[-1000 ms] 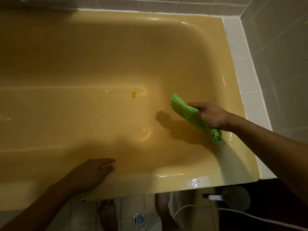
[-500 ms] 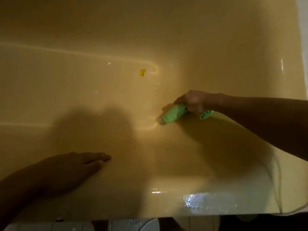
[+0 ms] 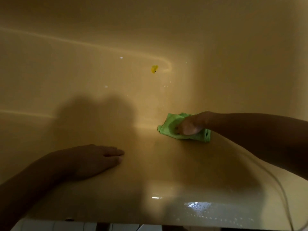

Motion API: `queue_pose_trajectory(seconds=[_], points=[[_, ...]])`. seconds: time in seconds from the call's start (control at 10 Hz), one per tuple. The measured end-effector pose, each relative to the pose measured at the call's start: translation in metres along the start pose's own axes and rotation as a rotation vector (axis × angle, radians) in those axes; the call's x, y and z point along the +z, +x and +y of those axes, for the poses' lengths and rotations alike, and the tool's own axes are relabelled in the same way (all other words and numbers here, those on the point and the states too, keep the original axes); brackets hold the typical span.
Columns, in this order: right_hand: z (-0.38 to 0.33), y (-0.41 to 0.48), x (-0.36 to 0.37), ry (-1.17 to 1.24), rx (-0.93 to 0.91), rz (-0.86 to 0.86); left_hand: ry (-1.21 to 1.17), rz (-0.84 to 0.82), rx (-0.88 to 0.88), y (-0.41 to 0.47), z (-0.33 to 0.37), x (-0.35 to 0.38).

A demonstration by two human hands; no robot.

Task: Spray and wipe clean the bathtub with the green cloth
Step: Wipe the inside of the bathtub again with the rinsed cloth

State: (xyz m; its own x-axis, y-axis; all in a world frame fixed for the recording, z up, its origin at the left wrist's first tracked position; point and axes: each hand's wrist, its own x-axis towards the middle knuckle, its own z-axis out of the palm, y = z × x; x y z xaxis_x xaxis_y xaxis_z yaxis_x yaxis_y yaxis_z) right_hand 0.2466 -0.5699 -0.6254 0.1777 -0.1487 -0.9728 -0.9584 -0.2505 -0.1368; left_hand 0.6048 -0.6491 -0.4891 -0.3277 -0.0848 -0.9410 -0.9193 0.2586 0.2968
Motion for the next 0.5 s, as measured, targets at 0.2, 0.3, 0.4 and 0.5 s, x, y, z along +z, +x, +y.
queue_pose_trajectory(seconds=[0.2, 0.3, 0.4, 0.5], points=[[-0.011, 0.006, 0.027, -0.194, 0.050, 0.245, 0.079, -0.022, 0.047, -0.008, 0.018, -0.008], [-0.007, 0.019, 0.030, -0.203, 0.083, 0.293, 0.054, 0.005, 0.059, -0.005, 0.014, -0.007], [-0.008, 0.029, 0.031, -0.135, 0.116, 0.236, 0.056, 0.032, 0.072, -0.007, 0.015, -0.007], [-0.017, 0.024, 0.033, -0.011, 0.058, 0.166, 0.078, 0.043, 0.075, -0.010, 0.019, -0.008]])
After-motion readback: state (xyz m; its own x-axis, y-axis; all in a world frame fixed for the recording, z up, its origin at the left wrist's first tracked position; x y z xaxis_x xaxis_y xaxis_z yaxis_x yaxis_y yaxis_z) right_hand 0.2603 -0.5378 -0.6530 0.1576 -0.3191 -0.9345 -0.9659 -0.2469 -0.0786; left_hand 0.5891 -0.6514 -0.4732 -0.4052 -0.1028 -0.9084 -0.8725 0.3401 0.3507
